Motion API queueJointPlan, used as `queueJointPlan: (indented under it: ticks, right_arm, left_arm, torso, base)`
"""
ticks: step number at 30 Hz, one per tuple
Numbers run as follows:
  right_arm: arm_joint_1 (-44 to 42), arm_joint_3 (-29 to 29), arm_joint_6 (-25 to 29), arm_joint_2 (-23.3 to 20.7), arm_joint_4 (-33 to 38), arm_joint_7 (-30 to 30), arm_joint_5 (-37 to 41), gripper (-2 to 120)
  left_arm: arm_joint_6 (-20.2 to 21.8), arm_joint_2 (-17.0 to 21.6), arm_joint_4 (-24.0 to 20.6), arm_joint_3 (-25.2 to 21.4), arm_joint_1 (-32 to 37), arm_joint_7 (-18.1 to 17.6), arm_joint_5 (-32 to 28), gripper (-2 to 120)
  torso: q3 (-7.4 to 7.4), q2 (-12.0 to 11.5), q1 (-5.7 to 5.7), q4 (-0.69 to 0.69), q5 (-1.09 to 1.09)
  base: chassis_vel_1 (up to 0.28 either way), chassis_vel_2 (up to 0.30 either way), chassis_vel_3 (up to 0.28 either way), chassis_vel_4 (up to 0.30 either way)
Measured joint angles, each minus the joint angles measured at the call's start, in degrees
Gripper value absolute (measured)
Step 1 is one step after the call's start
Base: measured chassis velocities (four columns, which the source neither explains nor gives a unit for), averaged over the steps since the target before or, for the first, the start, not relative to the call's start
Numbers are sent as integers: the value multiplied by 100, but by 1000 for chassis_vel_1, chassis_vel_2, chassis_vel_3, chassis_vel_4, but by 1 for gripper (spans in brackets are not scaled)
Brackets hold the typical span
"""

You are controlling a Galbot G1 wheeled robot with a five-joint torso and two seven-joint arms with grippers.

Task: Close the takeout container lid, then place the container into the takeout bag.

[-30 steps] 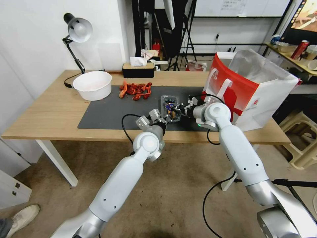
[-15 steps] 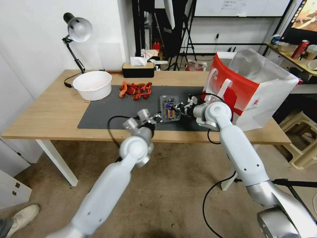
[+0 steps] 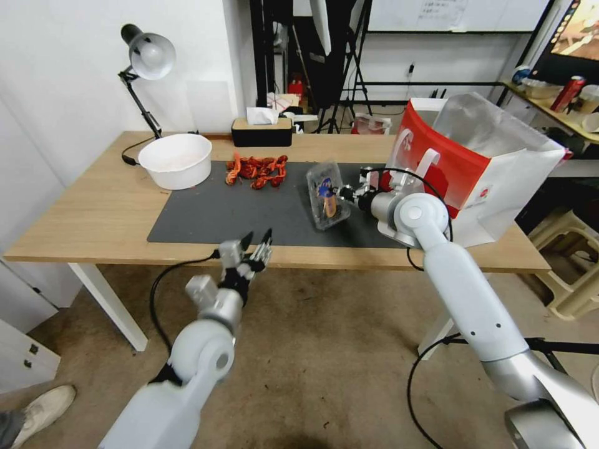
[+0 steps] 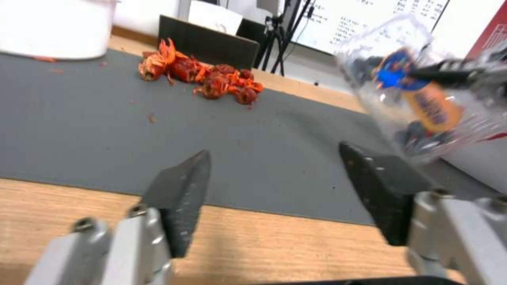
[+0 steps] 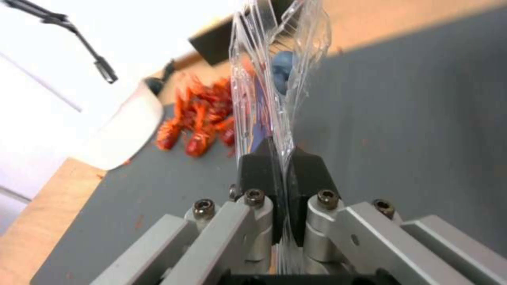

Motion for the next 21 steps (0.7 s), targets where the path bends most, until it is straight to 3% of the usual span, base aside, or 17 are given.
queueJointPlan:
  ticks: [5, 7, 9, 21]
  right_arm:
    - [-139, 202, 198, -285, 520, -87, -190, 0]
    - [-140, 210, 250, -319, 603, -104, -210, 0]
    - [-108, 250, 373, -370, 777, -104, -204, 0]
    - [719, 456, 991, -473, 922, 386, 426, 0]
  left_arm:
    - [-107, 51, -75, -59, 185, 65, 37, 83]
    - [-149, 58, -94, -96, 271, 89, 52, 86]
    - [-206, 54, -143, -208, 443, 130, 73, 97]
    - [-286, 0, -237, -446, 684, 204, 95, 100]
  torso:
    - [0, 1, 0, -11, -1]
    - [0, 0, 0, -9, 1]
    - [0, 0, 0, -2, 0]
    - [0, 0, 0, -2, -2]
  base:
    - [0, 0, 0, 0]
    - [0, 0, 0, 0]
    - [0, 0, 0, 0]
    - [0, 0, 0, 0]
